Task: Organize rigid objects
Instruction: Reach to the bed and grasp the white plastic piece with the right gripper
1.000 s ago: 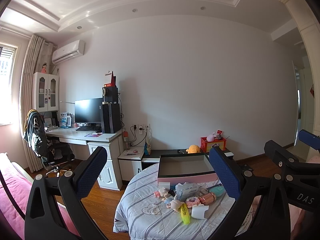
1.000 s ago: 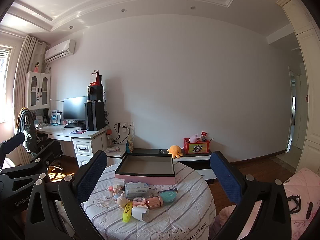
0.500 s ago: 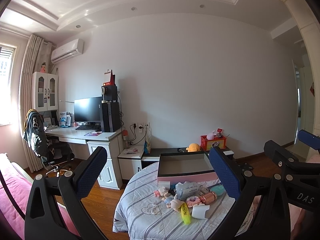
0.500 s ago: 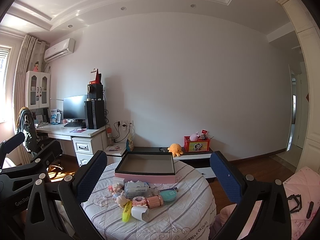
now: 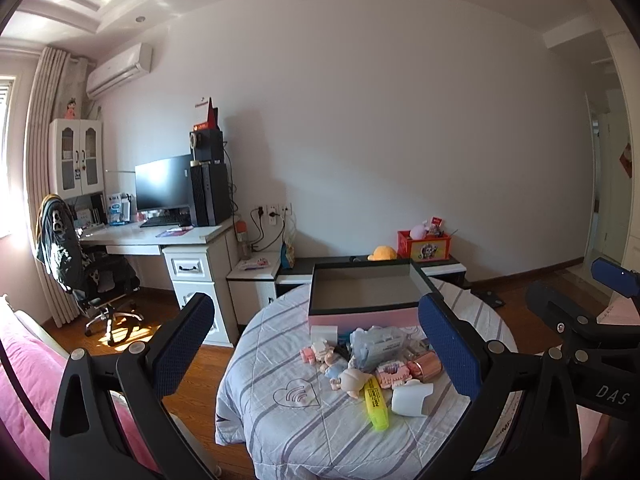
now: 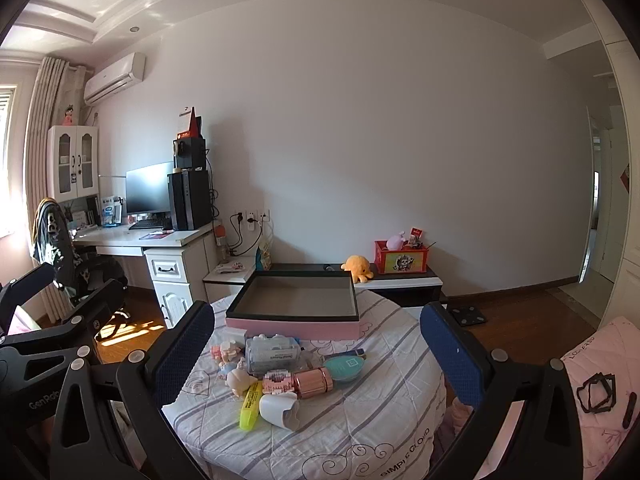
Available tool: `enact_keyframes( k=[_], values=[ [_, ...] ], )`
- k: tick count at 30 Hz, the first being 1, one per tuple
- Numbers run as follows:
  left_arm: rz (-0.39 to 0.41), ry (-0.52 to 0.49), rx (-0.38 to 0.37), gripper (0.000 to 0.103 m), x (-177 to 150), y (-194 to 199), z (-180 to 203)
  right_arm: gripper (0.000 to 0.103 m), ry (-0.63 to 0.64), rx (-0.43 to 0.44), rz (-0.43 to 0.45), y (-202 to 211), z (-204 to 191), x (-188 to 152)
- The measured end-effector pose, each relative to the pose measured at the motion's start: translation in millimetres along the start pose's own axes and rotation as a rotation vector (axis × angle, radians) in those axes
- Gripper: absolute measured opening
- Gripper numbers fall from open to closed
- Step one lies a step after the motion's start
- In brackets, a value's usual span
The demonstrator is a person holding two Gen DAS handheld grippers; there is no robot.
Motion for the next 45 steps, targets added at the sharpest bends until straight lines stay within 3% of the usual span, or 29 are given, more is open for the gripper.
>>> enact_keyframes(
  k=[8, 13, 19, 28, 30, 33, 35, 38, 45],
  values=[
    [-0.220, 0.059, -0.026, 0.103, -69, -85, -8, 0.103, 0.037, -0.031, -0.137, -72, 5, -58],
    [-0.330, 0.082, -0.025, 0.103, -109, -123, -16, 0.103, 0.039, 0.007, -0.268, -118, 3, -101],
    [-0.381, 0.126, 0.022, 0.103, -133, -142, -41, 0.103, 0.059, 0.090, -0.374, -157, -21, -134],
    [-0.427, 0.127, 0.001, 0.103, -143, -158, -52, 0.103, 0.042, 0.169, -0.460, -196, -53, -153],
    [-0.427, 0.124, -0.010, 0.103, -143, -162, -52, 0.098, 0.042, 0.198, -0.484, -202, -53, -158],
    [-0.434, 0.130, -0.021, 0.103, -142, -172, -52, 0.080, 0.030, 0.261, -0.491, -203, -49, -163],
    [-0.431, 0.131, -0.030, 0.103, -139, -180, -49, 0.054, 0.063, 0.274, -0.478, -199, -47, -164],
    [-0.429, 0.124, -0.040, 0.103, -135, -195, -43, 0.047, 0.072, 0.284, -0.463, -196, -37, -163],
    [-0.498, 0.107, -0.073, 0.103, -142, -235, -24, 0.047, 0.095, 0.291, -0.424, -192, -27, -158]
  ],
)
Point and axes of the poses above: each gripper's, at about its wrist camera, not at the fingertips, and y roughly against the way its jaws point, z to its right, x to its top, the point moved 2 cm from there along -y, roughly the way its jaws point, and after that the axes turned 11 degrees about -x, right-handed, at the moved point
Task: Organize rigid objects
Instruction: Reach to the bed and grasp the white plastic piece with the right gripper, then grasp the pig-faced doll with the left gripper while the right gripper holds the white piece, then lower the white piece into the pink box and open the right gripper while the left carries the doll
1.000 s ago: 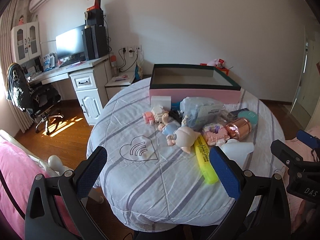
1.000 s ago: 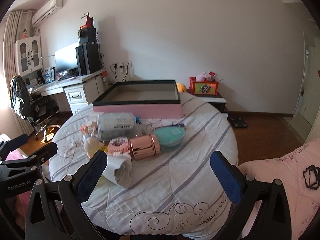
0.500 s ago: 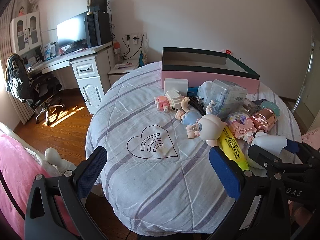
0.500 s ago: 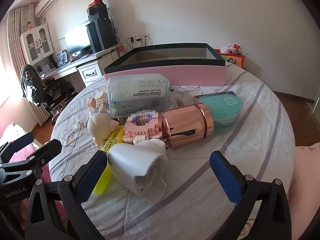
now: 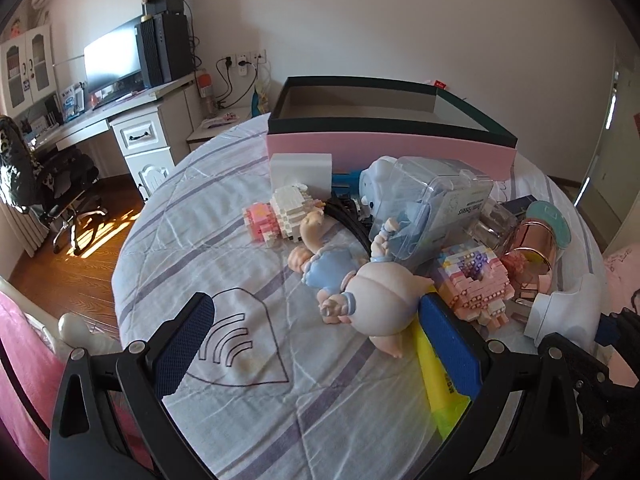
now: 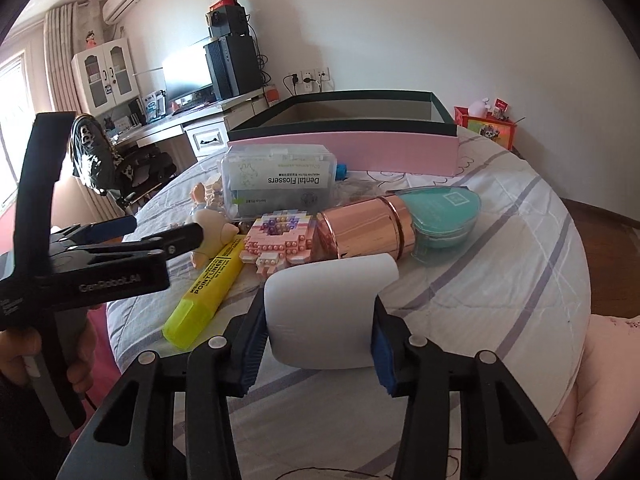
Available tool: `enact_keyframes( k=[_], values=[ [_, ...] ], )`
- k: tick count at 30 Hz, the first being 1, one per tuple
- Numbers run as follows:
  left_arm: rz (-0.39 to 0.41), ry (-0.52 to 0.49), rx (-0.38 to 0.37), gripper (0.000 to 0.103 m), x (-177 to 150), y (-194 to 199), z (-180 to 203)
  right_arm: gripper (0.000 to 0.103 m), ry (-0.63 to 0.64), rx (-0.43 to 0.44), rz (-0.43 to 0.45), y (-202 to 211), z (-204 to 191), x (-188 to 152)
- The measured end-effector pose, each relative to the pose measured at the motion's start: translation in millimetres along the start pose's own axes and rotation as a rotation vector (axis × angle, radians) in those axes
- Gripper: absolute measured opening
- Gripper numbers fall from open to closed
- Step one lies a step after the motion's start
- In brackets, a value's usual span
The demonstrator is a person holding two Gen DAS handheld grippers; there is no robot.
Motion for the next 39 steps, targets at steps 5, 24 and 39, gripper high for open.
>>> enact_keyframes(
  k=[5, 24, 39],
  values=[
    [-0.022, 0.002, -0.041, 0.095, 5, -17, 3, 0.047, -0.004, 0.029, 0.009, -3, 3, 4],
    [0.044, -0.052, -0.108, 0.026, 35, 19, 12, 0.046, 0.008, 0.081, 0.125, 8, -5, 65],
    [0.021, 0.015, -0.114, 0.080, 14, 7, -6, 0.046, -0.028, 0.134, 0.073, -20, 2, 81]
  ],
)
Point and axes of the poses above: each gripper's, at about its wrist camera, not at the fingertips, and y roughly against the way its jaws point, z to its right, x to its top, the point moved 2 cm from there along -y, roughly the way its jaws point, and after that the axes turned 11 degrees about -x, right-handed, at the moved point
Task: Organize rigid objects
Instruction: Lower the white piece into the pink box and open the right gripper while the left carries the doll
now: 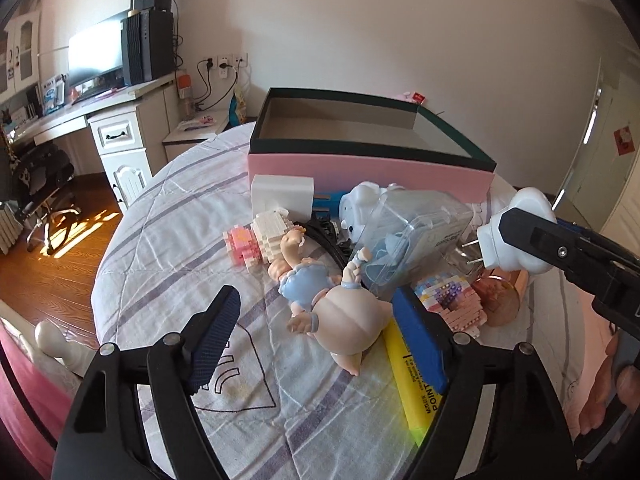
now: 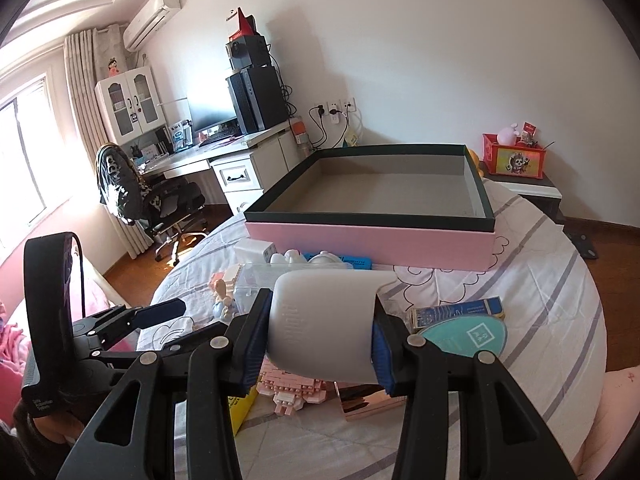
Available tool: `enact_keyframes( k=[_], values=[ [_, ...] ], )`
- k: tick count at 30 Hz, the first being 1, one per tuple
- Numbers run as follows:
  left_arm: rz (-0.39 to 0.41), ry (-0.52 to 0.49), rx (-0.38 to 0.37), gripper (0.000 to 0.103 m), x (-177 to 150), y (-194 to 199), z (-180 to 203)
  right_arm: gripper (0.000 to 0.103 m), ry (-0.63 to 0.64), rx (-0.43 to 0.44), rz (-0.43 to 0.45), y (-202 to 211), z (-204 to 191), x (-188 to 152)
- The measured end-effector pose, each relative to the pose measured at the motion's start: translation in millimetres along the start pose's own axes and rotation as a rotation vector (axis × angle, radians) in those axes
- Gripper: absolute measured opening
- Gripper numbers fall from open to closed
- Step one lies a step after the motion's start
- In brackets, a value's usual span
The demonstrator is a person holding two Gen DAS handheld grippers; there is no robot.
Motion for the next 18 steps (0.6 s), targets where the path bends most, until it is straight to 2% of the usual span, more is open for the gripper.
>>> enact_keyframes(
  k=[2, 4, 5, 7, 12, 18],
  values=[
    [-0.030, -0.002, -0.003, 0.080, -2, -9, 1, 0.046, -0.002, 0.003, -0.007, -2, -1, -2],
    [-0.058, -0.007, -0.031, 0.070, -4, -18, 3, 0.046, -0.003, -0.001, -0.009, -2, -1, -2],
    [-0.067, -0.007, -0.033, 0.061, -5, -21, 4, 0.046, -0.004, -0.002, -0.011, -2, -1, -2],
    [-0.049, -0.006, -0.016, 0.059, -3, -18, 5, 0.046, 0.000, -0.006, -0.012, -2, -1, -1],
    [0.004, -0.022, -0.015, 0.058, 8, 2, 8, 0.046, 0.016, -0.008, -0.001, -1, -2, 5],
    [0.091, -0.052, -0.037, 0.058, 39, 26, 12, 0.046, 0.029, 0.004, 0.034, 1, -2, 23]
  ],
)
Point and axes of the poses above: each gripper's, at about its wrist camera, not at the fingertips, and y roughly against the way its jaws point, z to its right, x to its top, the point moved 2 cm from there along -y, roughly the way its jaws point, and after that the axes turned 11 degrees about -x, right-handed, at the moved point
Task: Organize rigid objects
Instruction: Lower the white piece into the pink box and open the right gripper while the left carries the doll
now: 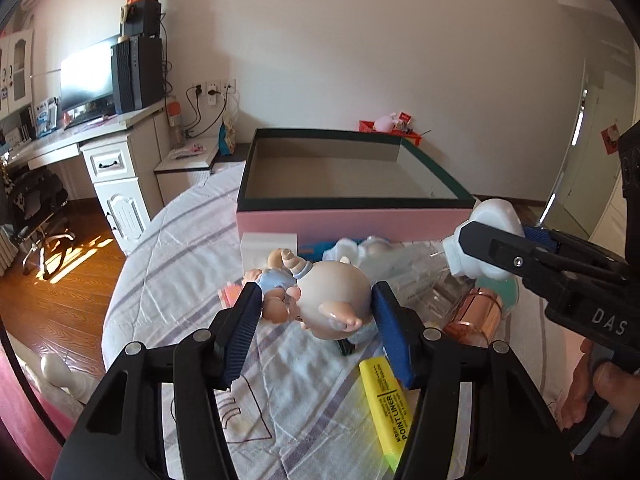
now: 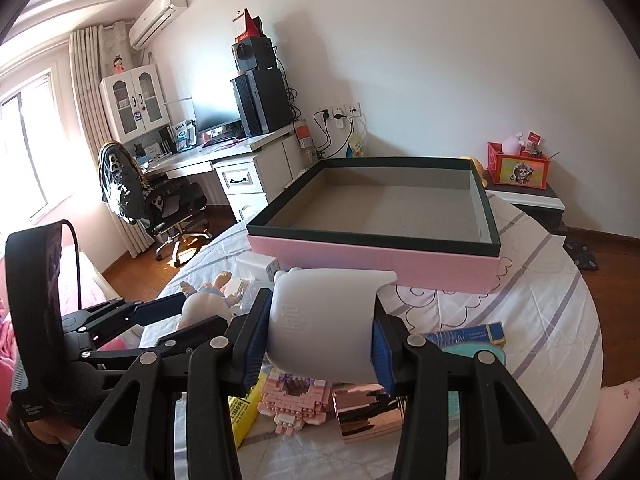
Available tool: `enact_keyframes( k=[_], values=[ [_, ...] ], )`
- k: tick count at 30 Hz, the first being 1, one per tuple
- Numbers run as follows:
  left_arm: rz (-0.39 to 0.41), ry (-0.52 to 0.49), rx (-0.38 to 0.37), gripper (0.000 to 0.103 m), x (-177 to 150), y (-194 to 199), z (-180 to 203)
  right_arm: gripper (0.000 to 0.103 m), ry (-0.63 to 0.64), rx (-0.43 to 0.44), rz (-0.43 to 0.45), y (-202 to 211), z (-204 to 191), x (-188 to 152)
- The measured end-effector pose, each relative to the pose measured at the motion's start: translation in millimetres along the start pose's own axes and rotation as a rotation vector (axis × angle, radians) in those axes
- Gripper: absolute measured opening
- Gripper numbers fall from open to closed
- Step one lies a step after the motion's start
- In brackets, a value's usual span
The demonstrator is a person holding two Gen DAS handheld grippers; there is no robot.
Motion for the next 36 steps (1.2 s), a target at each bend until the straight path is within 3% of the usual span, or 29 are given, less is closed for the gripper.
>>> enact_keyframes(
  k=[8, 13, 14, 15, 16, 20, 25, 28, 29, 30, 32, 33, 36],
  values=[
    [0.048, -0.039, -0.022, 0.055, 47, -11, 3, 0.046, 0.008, -0.005, 0.030, -17, 9, 35],
    [0.035, -0.031, -0.049, 0.051, 76, -34, -3, 0.046, -0.002, -0.017, 0.006, -42, 19, 56],
    [0.040, -0.036, -0.045, 0.046, 84, -37, -4, 0.046, -0.003, -0.026, 0.000, -47, 21, 59],
    [0.042, -0.045, -0.044, 0.026, 91, -42, -4, 0.046, -0.004, -0.036, -0.004, -53, 24, 64],
    [0.036, -0.047, -0.053, 0.015, 99, -50, -5, 0.046, -0.003, -0.043, -0.014, -59, 25, 66],
    [-0.046, -0.016, -0.062, 0.012, 115, -94, -13, 0.046, -0.014, -0.064, -0.081, -91, 34, 74],
    [-0.115, 0.035, -0.049, 0.012, 104, -128, -24, 0.046, -0.026, -0.092, -0.171, -125, 42, 65],
    [-0.117, 0.060, -0.068, 0.021, 97, -122, -25, 0.046, -0.026, -0.086, -0.183, -130, 43, 60],
    [-0.109, 0.066, -0.085, 0.033, 95, -116, -24, 0.046, -0.033, -0.086, -0.178, -129, 45, 60],
    [-0.099, 0.066, -0.092, 0.053, 93, -110, -22, 0.045, -0.036, -0.077, -0.175, -127, 46, 60],
    [-0.069, 0.050, -0.093, 0.080, 86, -92, -16, 0.045, -0.038, -0.073, -0.164, -123, 46, 61],
    [-0.057, 0.028, -0.100, 0.085, 82, -86, -12, 0.045, -0.034, -0.076, -0.160, -121, 46, 61],
    [-0.077, -0.022, -0.118, 0.085, 69, -81, 0, 0.045, -0.024, -0.082, -0.153, -117, 44, 63]
  ],
)
Point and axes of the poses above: each gripper's, at about its wrist camera, not at the fingertips, and y roughly against the way its jaws point, z to its right, x to its top, the point moved 2 cm from there along -y, roughly the way its jaws point, and after that the axes turned 11 degrees about -x, right-handed, at the moved point
